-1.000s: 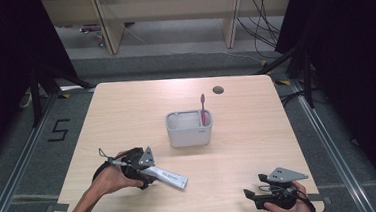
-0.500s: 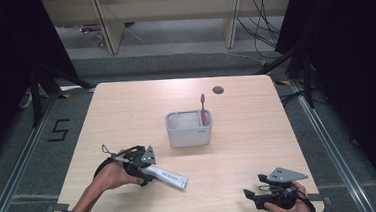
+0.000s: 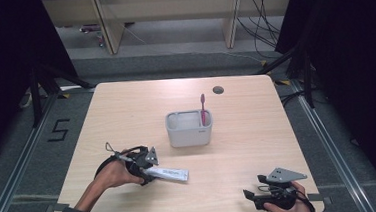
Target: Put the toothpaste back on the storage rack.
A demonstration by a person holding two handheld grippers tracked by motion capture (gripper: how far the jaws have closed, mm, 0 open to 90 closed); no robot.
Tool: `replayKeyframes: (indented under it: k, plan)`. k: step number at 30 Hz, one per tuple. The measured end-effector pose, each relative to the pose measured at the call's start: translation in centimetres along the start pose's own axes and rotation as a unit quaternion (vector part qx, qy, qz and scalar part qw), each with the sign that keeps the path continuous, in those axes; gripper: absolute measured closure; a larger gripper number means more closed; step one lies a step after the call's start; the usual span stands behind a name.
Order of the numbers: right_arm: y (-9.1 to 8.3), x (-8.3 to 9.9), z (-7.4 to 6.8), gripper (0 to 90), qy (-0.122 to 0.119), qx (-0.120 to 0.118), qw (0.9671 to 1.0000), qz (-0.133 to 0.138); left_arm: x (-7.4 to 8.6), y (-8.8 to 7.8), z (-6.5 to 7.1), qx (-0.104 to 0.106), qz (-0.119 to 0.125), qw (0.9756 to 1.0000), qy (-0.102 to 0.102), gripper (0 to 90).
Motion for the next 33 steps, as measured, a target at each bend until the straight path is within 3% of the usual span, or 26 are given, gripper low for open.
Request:
replayKeyframes:
  k: [11,19,33]
  plan:
    - [0.03,0.02,0.05,23.8,-0.001,0.002,1.0000,-0.001,-0.71,0.45,0.14,0.009,-0.012,0.9999,-0.002,52.3]
    - [-0.04,0.01,0.04,24.0,0.002,0.000,1.0000,-0.001,-0.73,0.44,0.23,0.026,-0.020,0.9993,-0.020,60.5]
    - [0.00,0.05,0.00,24.3,0.000,0.000,1.0000,-0.003,-0.85,0.49,0.42,0.035,-0.025,0.9980,-0.046,64.0]
Point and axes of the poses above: each handheld gripper's, and its own axes: y roughly forward along the jaws, x roughly out of its underside, z roughly to its right, the point moved 7 cm from there along y, roughly forward along the jaws, and after that the axes turned 13 degrees about x, right-handed, at the moved point
